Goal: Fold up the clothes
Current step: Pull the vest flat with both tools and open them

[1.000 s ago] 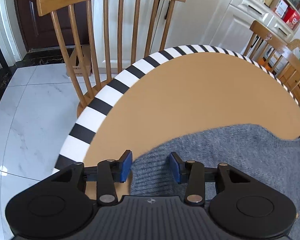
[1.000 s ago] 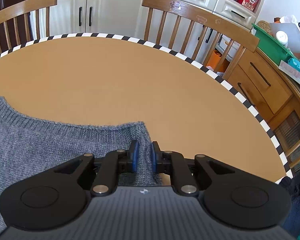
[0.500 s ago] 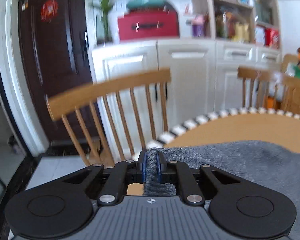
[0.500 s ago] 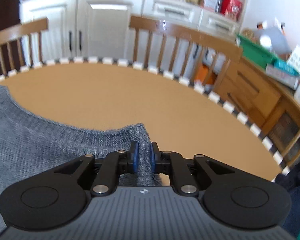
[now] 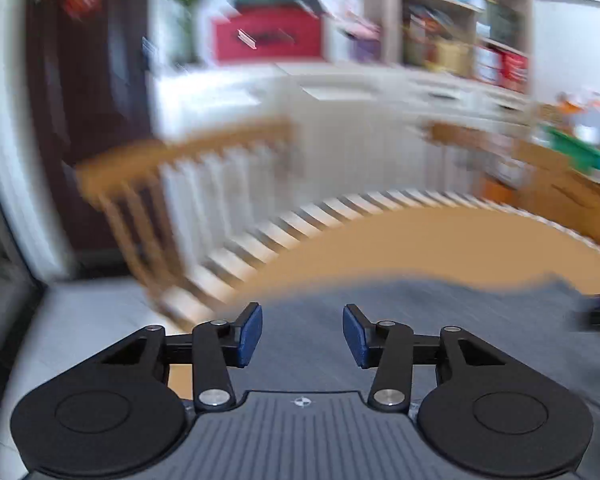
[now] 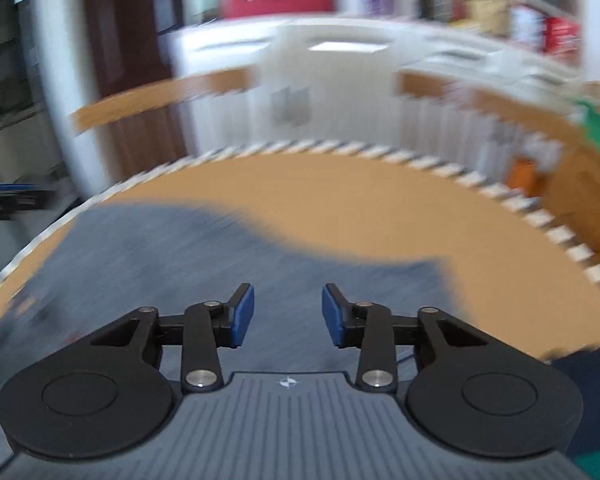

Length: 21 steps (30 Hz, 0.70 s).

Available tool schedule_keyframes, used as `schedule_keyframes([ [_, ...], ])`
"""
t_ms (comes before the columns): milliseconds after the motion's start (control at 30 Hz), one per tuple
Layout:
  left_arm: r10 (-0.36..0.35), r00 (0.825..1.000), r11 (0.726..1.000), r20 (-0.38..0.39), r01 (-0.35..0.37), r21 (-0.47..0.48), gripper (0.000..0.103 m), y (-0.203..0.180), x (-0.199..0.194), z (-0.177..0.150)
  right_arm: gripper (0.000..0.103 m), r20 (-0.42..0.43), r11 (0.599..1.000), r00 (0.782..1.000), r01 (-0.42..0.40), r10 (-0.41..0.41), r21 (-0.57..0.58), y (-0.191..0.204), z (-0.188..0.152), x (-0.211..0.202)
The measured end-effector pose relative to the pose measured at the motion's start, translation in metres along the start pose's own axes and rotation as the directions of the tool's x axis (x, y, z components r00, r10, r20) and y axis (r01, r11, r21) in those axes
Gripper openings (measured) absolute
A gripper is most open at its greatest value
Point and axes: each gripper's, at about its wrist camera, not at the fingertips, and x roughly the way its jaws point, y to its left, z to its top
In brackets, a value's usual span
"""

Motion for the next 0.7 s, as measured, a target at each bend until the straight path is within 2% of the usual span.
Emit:
schedule_keyframes([
  [33,-0.021,0.999,1.000,-0.033,0.021,0.014,0.038,-0.012,0.001,-0.014,0.035,-0.023,1.000,1.000,-0.006,0.005,-0.025,0.010,-0.009,0.004],
  [100,-0.021,0.992,1.000,-0.122,0.023,0.014,0.030,-0.030,0.007,-0.040,0.020,-0.066,0.999,0.998,0.009,-0.012,-0.051,0.023,-0.026,0.012],
  [167,-0.015,0.980,0.999,-0.196,0.009,-0.031,0.031,-0.033,0.013,-0.055,0.020,-0.111,0.999,0.993,0.024,-0.028,-0.040,0.027,-0.039,0.020],
  [233,0.011,0.978,0.998,-0.209,-0.024,-0.060,0.037,-0.030,0.023,-0.061,0.021,-0.092,0.999,0.995,0.037,-0.040,-0.033,0.027,-0.047,0.018],
  [367,0.059,0.961,0.992,-0.270,-0.086,-0.089,0.033,-0.025,0.018,-0.048,0.022,-0.092,0.999,0.995,0.047,-0.046,0.009,0.030,-0.045,-0.007],
  [500,0.086,0.947,0.991,-0.311,-0.112,-0.068,0.034,-0.037,-0.052,-0.050,0.023,-0.071,0.998,0.996,0.054,-0.052,0.032,0.027,-0.066,-0.058],
  [600,0.041,0.942,0.989,-0.333,-0.085,-0.118,0.036,-0.046,-0.092,-0.071,0.025,-0.070,0.998,0.996,0.059,-0.058,0.022,0.027,-0.092,-0.092],
  [700,0.022,0.937,0.992,-0.350,-0.064,-0.109,0.037,-0.060,-0.111,-0.094,0.025,-0.097,0.997,0.992,0.079,-0.080,-0.009,0.028,-0.120,-0.109],
])
